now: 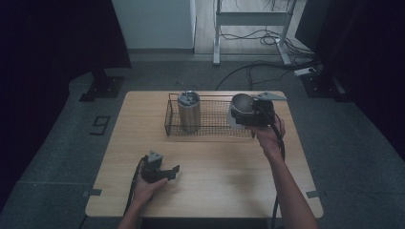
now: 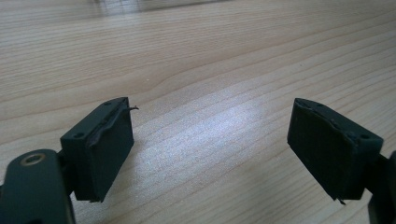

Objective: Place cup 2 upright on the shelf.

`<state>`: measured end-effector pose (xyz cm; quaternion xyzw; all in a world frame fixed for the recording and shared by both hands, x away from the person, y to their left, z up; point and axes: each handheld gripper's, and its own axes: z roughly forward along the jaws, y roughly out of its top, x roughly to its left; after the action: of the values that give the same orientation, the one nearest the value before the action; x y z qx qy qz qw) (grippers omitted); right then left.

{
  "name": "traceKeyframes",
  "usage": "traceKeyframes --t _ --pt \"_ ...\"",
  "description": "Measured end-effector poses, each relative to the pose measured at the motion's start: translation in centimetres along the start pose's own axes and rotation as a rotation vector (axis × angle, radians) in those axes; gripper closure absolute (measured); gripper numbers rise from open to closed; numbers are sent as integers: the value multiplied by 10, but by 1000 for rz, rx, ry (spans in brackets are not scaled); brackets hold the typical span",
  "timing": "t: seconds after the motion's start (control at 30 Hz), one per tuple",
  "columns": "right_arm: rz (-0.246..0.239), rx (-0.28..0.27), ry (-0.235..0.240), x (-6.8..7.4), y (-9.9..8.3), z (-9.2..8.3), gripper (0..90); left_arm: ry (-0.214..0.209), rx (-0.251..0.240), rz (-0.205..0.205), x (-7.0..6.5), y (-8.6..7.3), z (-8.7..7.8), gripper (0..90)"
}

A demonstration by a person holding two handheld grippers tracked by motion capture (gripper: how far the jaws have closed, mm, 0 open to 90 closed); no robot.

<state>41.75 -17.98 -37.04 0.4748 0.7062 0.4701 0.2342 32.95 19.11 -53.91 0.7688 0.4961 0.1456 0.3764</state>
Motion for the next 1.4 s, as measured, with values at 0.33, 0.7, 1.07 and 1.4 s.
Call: traceKeyframes --t 0.33,0.7,1.07,1.4 --pt "-3 8 -16 -4 11 8 72 -2 -3 -1 0 0 0 146" --pt "-3 20 -31 -11 18 19 72 0 -2 -2 0 0 0 146" --pt "6 39 -45 -22 20 31 72 -3 0 -3 0 0 1 146" --pt "-9 52 -47 -22 30 46 72 -2 -3 -9 2 0 0 146"
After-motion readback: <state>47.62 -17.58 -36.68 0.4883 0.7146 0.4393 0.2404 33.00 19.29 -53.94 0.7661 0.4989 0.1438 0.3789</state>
